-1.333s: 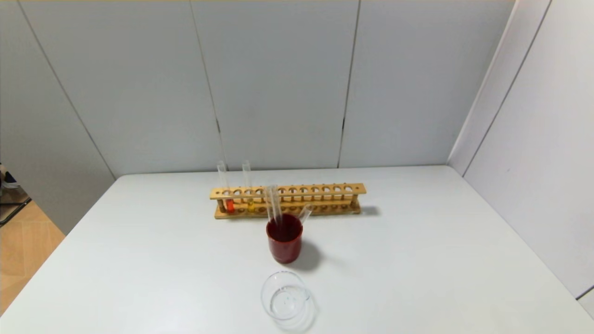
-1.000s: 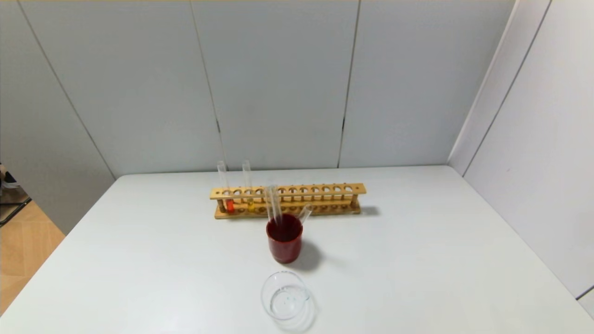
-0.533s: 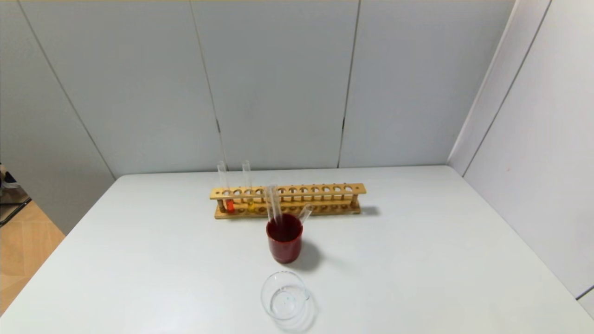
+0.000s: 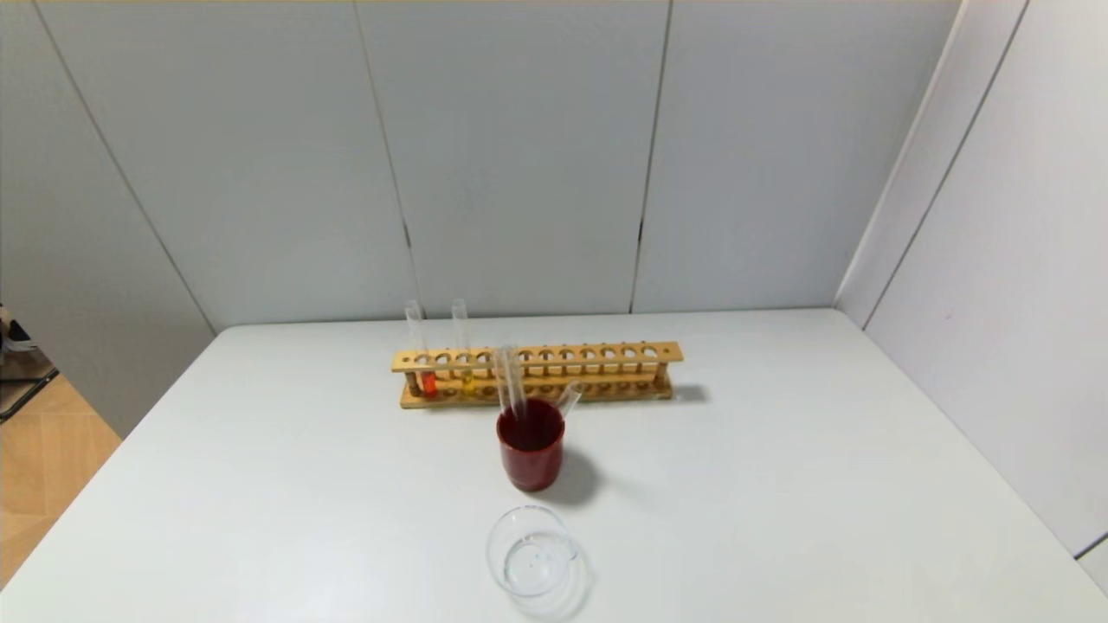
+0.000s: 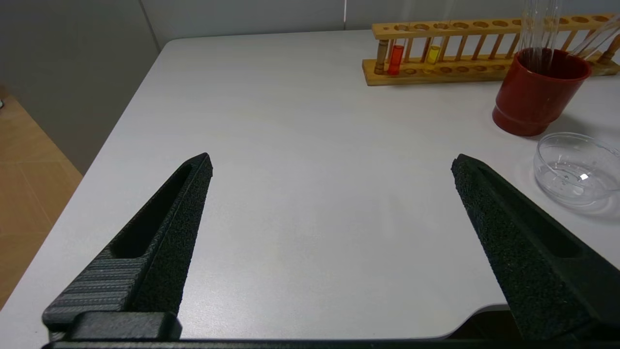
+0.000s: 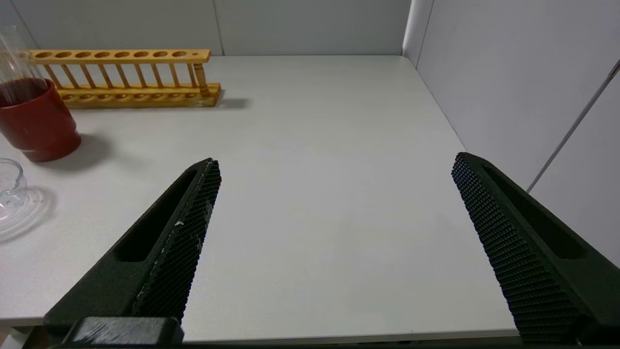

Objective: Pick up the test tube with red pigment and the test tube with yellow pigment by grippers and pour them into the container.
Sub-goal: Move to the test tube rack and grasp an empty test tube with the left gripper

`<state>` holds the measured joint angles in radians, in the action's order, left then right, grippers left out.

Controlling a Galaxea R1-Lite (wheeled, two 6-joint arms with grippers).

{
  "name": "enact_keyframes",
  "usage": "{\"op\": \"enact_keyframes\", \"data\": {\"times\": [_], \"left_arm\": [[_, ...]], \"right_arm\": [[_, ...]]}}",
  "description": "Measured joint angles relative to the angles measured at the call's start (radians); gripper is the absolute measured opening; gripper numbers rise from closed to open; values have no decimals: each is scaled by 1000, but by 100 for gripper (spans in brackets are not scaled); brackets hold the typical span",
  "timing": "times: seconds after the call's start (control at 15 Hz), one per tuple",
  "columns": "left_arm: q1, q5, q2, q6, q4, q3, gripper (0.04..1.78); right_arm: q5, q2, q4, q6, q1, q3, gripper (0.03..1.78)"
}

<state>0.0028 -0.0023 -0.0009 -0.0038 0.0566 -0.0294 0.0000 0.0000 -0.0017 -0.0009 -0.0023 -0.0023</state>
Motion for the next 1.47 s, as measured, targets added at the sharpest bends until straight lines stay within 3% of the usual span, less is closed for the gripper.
{"op": "enact_keyframes", "data": {"times": [0.33,0.67,1.07,1.47], "left_arm": [[0,-14,0,-9,25,-77,175],[-2,-94,79,-1,159,-400,175],[-57,-137,447,1,162,-770,175],[-70,-168,874,19,-75,-898,175]], "right_arm": [[0,0,0,0,0,0,174],[0,0,0,0,0,0,174],[0,0,0,0,0,0,174],[0,0,0,0,0,0,174]]}}
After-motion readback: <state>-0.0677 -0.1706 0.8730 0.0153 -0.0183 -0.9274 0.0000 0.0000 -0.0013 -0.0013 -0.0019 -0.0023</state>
